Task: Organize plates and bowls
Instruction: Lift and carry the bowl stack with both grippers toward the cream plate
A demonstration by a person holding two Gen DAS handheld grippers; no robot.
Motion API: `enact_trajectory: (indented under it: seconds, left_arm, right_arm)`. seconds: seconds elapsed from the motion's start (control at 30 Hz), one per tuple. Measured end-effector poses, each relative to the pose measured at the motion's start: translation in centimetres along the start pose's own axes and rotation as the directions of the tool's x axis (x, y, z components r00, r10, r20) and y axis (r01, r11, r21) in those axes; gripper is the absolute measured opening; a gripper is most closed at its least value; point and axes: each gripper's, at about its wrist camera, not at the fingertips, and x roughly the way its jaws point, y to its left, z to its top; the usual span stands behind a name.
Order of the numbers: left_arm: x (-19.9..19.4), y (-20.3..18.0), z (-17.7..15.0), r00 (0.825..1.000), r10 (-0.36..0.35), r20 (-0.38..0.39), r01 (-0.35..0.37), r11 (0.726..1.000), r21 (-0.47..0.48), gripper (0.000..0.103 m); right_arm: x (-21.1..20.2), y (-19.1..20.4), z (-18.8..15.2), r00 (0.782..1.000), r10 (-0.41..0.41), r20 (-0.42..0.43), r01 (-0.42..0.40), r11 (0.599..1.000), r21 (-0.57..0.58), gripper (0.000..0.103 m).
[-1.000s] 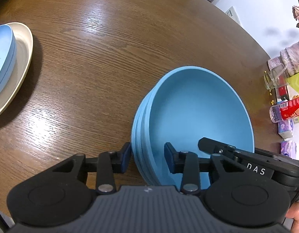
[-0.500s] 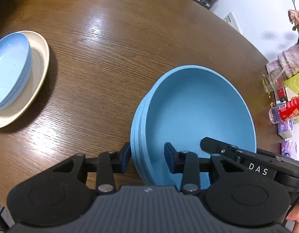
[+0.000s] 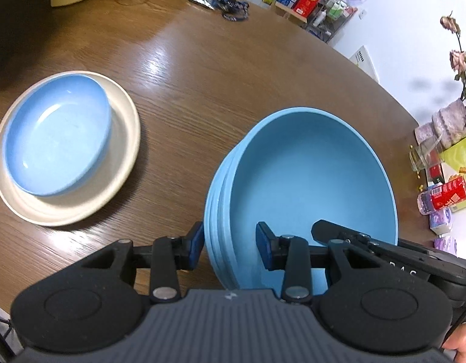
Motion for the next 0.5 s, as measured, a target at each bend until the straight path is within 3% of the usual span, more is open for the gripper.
enact_trajectory:
  seconds: [0.5]
  left_arm:
    - [-4.2, 6.8, 2.3, 0.998, 0.031, 0.061, -0.030, 0.999, -0.010, 0.038]
  right_arm:
    - [2.8, 8.7, 1.4, 1.000, 0.017, -0.001, -0.017, 0.998, -0.053, 0.030]
